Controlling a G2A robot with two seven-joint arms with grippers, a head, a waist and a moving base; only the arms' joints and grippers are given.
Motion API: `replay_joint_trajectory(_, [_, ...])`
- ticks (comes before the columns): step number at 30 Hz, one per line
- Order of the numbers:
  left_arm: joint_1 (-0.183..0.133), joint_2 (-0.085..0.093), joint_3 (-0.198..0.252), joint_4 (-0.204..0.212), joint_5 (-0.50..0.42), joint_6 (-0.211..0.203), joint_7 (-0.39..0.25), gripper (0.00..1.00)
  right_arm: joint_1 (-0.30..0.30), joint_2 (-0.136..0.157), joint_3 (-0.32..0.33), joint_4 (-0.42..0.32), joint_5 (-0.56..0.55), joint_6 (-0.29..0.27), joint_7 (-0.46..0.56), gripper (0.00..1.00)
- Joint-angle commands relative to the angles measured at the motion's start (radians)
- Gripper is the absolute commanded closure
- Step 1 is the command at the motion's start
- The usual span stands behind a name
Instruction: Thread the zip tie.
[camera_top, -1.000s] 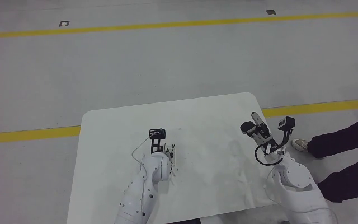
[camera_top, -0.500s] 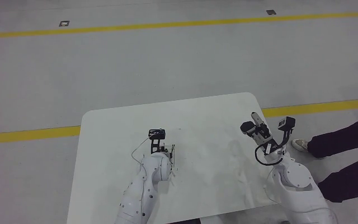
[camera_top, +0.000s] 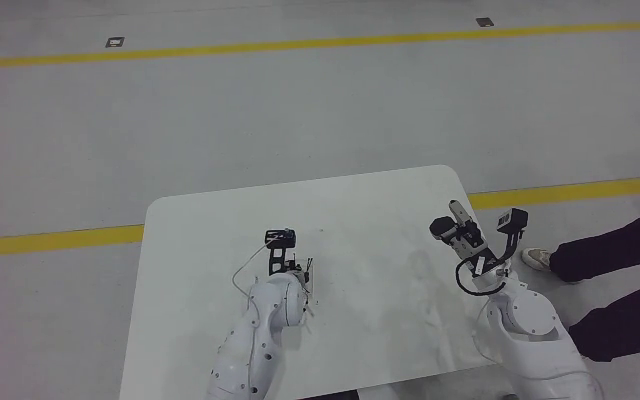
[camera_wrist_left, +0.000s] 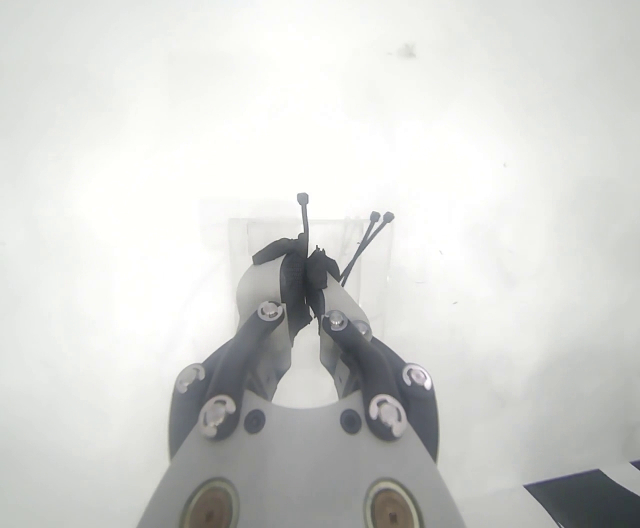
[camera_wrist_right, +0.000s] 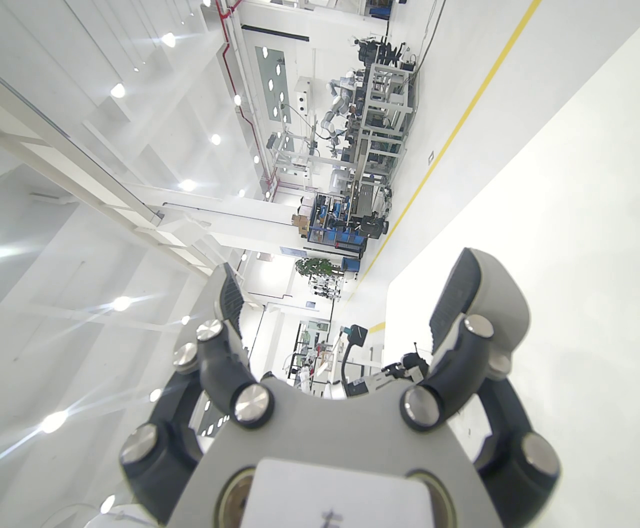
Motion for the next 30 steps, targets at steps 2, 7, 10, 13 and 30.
replay_joint_trajectory(2, [0.019, 0.006, -0.010, -0.060, -0.036, -0.036, -0.026, 1.00, 0.000, 0.000, 0.000, 0.000, 0.000, 0.000, 0.000, 0.00])
replay_joint_trajectory(7, [0.048, 0.021, -0.059, -0.163, -0.172, -0.148, -0.072, 1.00, 0.000, 0.000, 0.000, 0.000, 0.000, 0.000, 0.000, 0.00])
replay_joint_trajectory(10, [0.055, 0.030, -0.096, -0.197, -0.236, -0.199, -0.084, 1.00, 0.000, 0.000, 0.000, 0.000, 0.000, 0.000, 0.000, 0.00])
replay_joint_trajectory(13, [0.057, 0.038, -0.126, -0.210, -0.306, -0.250, -0.095, 1.00, 0.000, 0.000, 0.000, 0.000, 0.000, 0.000, 0.000, 0.00])
replay_joint_trajectory(30, [0.068, 0.060, -0.250, -0.263, -0.526, -0.298, -0.096, 1.00, 0.000, 0.000, 0.000, 0.000, 0.000, 0.000, 0.000, 0.00])
